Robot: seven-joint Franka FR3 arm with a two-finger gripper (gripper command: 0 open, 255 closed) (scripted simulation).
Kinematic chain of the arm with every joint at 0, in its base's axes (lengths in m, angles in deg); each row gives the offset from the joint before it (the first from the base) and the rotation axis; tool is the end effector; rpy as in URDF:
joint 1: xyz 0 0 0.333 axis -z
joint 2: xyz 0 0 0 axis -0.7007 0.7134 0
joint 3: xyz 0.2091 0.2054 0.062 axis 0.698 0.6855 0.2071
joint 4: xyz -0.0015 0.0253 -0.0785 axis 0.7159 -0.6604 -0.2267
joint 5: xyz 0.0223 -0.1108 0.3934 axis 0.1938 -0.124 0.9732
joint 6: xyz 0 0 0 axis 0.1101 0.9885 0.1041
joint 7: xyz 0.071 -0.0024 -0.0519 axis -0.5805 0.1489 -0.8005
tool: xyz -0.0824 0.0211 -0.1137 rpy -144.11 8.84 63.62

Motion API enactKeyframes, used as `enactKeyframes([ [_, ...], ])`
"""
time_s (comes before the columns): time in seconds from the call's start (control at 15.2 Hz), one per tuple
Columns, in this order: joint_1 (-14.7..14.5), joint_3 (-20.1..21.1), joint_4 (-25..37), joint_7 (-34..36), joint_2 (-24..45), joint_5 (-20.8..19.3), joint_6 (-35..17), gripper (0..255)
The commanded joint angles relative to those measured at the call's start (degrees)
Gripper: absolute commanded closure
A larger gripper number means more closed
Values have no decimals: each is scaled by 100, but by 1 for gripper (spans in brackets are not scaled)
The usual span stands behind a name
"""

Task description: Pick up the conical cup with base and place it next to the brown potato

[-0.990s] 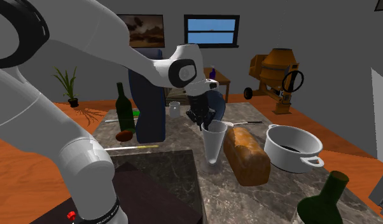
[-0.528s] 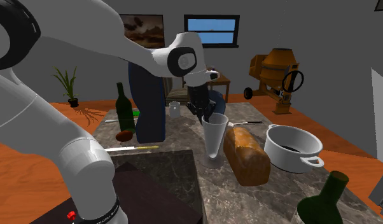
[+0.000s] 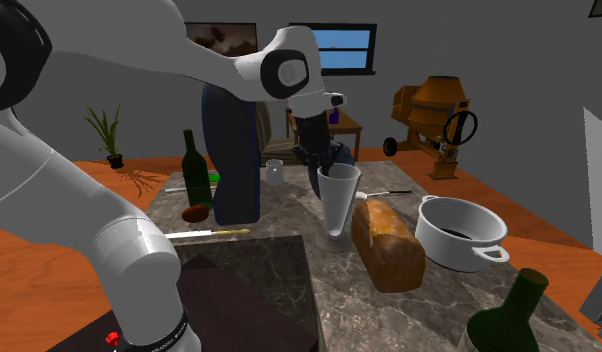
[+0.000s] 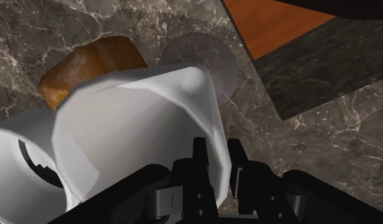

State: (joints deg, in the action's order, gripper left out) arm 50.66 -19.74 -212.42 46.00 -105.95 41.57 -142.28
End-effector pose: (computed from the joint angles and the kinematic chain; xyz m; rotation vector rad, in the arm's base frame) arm 0.4336 -0.1145 0.4556 2.9499 0.3056 0.1617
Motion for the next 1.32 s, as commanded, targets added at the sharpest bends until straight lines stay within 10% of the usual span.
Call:
enactKeyframes([
  [0.0, -4, 5, 130, -26, -25, 14, 151, 255],
  [1.25, -43, 78, 1630, -221, 24, 135, 1591, 255],
])
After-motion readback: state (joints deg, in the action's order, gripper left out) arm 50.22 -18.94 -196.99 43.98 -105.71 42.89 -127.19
